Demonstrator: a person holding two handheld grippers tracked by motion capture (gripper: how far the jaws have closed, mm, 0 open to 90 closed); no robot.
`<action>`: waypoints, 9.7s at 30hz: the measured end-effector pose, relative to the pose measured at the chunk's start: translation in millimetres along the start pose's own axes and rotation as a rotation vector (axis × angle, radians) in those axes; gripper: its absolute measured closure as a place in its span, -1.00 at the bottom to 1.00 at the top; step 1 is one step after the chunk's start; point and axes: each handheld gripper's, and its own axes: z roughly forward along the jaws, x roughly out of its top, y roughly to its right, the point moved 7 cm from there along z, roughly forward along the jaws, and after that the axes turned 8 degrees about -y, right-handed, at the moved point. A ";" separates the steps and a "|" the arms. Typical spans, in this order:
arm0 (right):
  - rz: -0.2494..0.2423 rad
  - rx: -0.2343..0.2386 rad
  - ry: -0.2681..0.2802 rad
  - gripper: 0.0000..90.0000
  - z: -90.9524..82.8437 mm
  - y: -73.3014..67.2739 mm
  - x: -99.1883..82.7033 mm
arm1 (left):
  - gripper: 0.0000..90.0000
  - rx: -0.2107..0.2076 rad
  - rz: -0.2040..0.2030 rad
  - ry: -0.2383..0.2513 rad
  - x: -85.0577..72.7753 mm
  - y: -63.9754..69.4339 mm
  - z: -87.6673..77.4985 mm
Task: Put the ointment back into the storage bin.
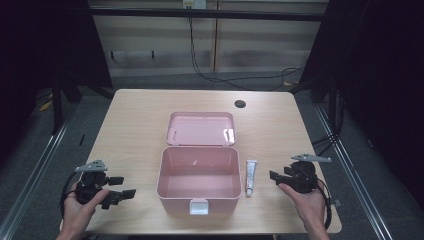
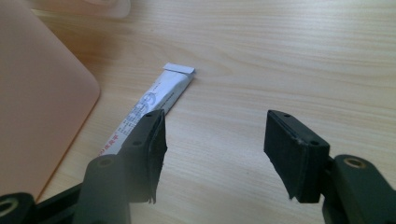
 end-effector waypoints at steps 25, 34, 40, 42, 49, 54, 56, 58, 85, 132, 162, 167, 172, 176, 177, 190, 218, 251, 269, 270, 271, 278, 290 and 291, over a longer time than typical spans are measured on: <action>-0.054 0.077 -0.127 0.09 6.1 -25.7 28.4 | -0.53 0.003 -0.011 -0.004 -0.1 -2.1 1.1; -0.029 0.110 -0.215 0.19 8.8 -36.2 39.0 | -0.53 0.002 -0.010 -0.003 -0.4 -1.9 0.6; -0.037 0.122 -0.271 0.24 23.7 -44.0 35.4 | -0.53 0.002 -0.009 -0.006 -0.6 -2.0 1.0; -0.033 0.119 -0.304 0.25 26.0 -47.5 34.6 | -0.53 0.001 -0.013 -0.003 -0.5 -2.0 1.0; -0.038 0.098 -0.408 0.19 31.9 -53.9 34.5 | -0.53 0.002 -0.011 0.004 -0.8 -1.7 -0.8; -0.048 0.093 -0.455 0.18 38.7 -55.4 30.3 | -0.53 -0.001 -0.013 0.003 -0.9 -1.5 -0.3; -0.041 0.099 -0.472 0.18 40.7 -59.1 29.9 | -0.53 -0.002 -0.012 0.004 -0.9 -1.1 -0.3; -0.044 0.087 -0.498 0.18 44.9 -60.0 27.0 | -0.53 -0.001 -0.010 0.003 -1.0 -1.1 -0.7; -0.032 0.008 -0.592 0.30 66.7 -61.4 21.1 | -0.53 -0.003 -0.015 0.005 -1.3 -1.1 -0.7; -0.294 0.011 -0.667 0.60 45.3 -49.5 24.2 | -0.53 -0.003 -0.010 0.004 -0.7 -1.7 -1.0; -0.427 0.033 -0.743 0.60 9.3 -47.1 26.4 | -0.53 -0.004 -0.015 0.007 -0.6 -1.6 -1.3; -0.448 0.048 -0.750 0.60 4.1 -48.6 28.7 | -0.53 -0.004 -0.011 0.003 -0.7 -1.7 -0.9; -0.483 0.055 -0.745 0.60 1.3 -47.5 30.4 | -0.53 -0.007 -0.009 -0.002 -0.9 -1.9 -1.1; -0.507 0.065 -0.760 0.60 -0.7 -45.9 28.7 | -0.53 -0.007 -0.007 -0.005 -1.1 -1.9 -1.0; -0.516 0.072 -0.754 0.60 -1.0 -45.3 28.6 | -0.53 -0.008 -0.008 -0.003 -1.0 -1.9 -0.8; -0.578 0.104 -0.730 0.59 -16.1 -46.6 28.6 | -0.53 -0.004 -0.013 -0.002 -0.8 -1.5 0.1; -0.618 0.151 -0.669 0.59 -63.1 -51.6 62.0 | -0.53 -0.009 -0.009 -0.004 -0.6 -2.0 -0.3; -0.818 0.235 -0.600 0.60 -84.2 -117.5 91.4 | -0.53 -0.010 -0.010 -0.003 -0.3 -2.1 -0.6; -0.964 0.290 -0.637 0.59 -46.2 -176.8 94.6 | -0.53 -0.006 -0.009 0.005 0.2 -1.5 -1.3; -0.971 0.294 -0.635 0.59 -45.5 -179.4 95.2 | -0.53 -0.007 -0.008 0.005 0.3 -1.3 -1.2; -0.976 0.294 -0.630 0.59 -44.3 -182.6 96.5 | -0.53 -0.008 -0.011 0.005 0.3 -1.0 -1.0; -1.029 0.312 -0.636 0.60 -34.9 -202.1 98.5 | -0.53 -0.008 -0.004 0.001 0.3 -1.4 -0.6; -1.167 0.361 -0.640 0.59 -19.1 -228.6 83.5 | -0.53 -0.009 -0.003 0.001 0.3 -1.1 -0.6; -1.163 0.354 -0.652 0.59 -17.3 -230.1 82.3 | -0.53 -0.010 -0.002 0.000 0.2 -1.0 -0.7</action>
